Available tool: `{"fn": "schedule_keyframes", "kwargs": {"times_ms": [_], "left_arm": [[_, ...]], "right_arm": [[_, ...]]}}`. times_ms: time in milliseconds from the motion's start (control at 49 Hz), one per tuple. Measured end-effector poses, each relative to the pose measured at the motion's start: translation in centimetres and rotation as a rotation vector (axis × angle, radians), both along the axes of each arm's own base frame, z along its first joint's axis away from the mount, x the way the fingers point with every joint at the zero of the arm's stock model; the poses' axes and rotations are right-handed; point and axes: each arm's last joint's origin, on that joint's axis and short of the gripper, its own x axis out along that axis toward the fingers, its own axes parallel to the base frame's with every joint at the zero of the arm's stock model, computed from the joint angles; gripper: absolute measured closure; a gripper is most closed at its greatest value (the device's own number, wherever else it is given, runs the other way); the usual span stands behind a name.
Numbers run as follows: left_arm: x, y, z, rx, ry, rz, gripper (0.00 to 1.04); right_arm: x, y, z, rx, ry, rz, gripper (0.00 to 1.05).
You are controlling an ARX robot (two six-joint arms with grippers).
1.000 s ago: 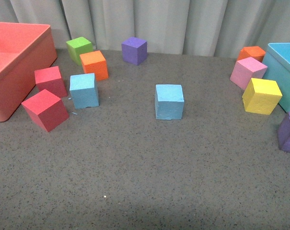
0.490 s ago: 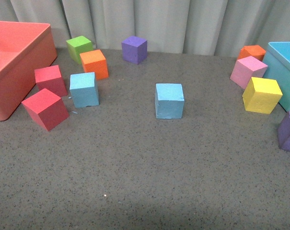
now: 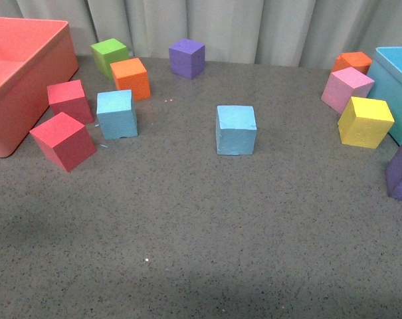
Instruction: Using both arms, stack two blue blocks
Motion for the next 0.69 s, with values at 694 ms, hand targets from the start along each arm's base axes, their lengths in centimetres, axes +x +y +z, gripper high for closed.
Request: {"fn": "schedule_keyframes", "kwargs": {"times_ms": [694], "left_arm": [[20.6, -5.2, -6.5, 0.05, 0.465, 0.059, 0.07]], "right_arm": [[0.0, 0.0, 0.0, 0.0, 0.001, 0.0, 0.1]]}}
